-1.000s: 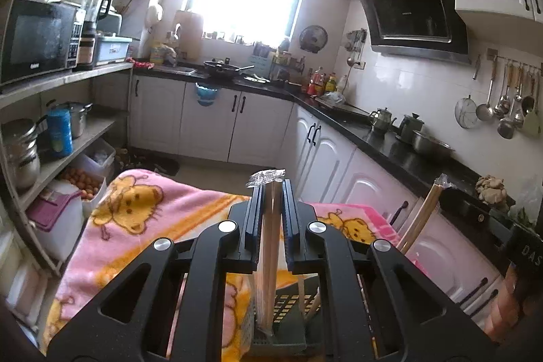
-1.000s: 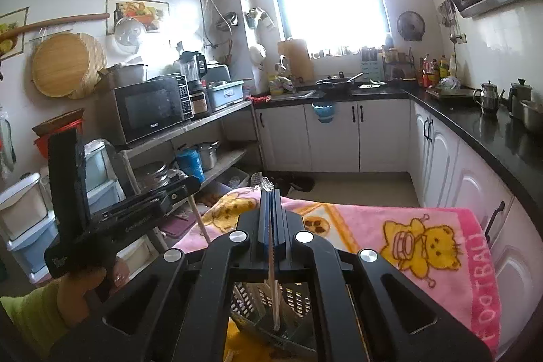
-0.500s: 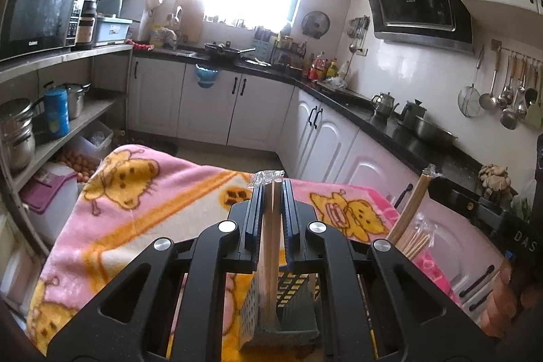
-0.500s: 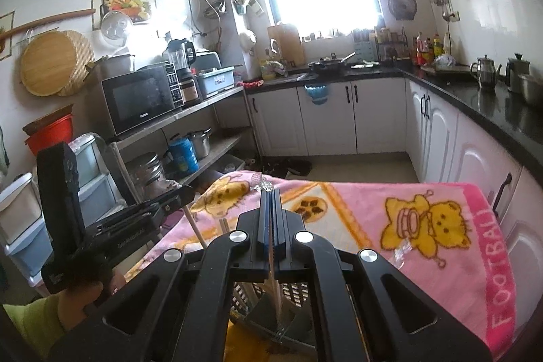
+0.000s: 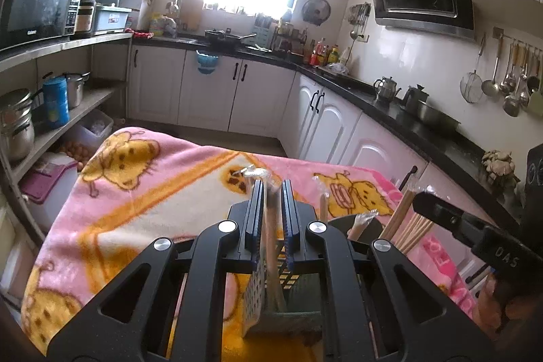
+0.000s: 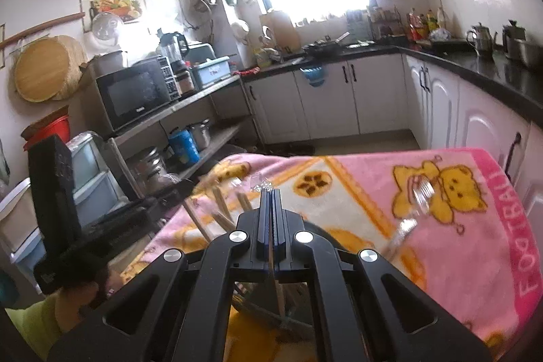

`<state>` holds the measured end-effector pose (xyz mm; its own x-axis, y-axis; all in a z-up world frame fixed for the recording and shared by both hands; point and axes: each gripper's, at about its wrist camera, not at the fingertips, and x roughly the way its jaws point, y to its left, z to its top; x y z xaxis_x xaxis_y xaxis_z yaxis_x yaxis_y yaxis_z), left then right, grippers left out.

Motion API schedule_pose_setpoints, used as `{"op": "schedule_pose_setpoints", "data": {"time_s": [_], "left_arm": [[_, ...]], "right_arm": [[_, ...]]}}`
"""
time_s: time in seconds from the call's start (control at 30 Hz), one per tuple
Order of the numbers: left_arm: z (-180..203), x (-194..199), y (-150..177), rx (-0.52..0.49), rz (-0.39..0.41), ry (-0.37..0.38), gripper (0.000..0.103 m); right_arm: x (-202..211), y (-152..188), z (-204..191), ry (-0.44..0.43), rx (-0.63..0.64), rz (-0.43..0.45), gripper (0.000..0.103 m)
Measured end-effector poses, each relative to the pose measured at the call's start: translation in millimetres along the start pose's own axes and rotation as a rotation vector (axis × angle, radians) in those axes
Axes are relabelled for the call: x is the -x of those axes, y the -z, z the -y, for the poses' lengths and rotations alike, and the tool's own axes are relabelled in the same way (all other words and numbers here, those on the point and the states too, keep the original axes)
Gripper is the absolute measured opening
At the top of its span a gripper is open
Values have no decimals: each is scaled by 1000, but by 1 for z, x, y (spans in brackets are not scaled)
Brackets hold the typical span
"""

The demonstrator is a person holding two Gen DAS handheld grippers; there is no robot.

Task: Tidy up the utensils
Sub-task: 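Open the left tool while the right tool opens, releasing chopsticks into the caddy, then withdraw both open tools from the caddy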

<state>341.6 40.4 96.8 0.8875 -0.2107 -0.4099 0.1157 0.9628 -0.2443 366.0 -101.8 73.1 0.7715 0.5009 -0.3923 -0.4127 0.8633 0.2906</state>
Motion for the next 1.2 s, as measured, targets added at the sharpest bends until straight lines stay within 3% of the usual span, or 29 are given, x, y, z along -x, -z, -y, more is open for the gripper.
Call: {"op": "schedule_pose_setpoints", "data": {"time_s": [0.53,0.7,0.83,1.2], "left_arm": [[-5,2,15,14,-35,-18,5],[-6,6,18,18,-44,-21,12],[-6,12,21,20,-48,-19,15],[3,27,31,10,-64,-10,38]], "right_arm": [[21,18,23,65,-26,-39,2],[25,23,23,69,-22,-63,2],[30,26,20,85,-11,-73,20],[44,37,19,90,-11,-90,30]]}}
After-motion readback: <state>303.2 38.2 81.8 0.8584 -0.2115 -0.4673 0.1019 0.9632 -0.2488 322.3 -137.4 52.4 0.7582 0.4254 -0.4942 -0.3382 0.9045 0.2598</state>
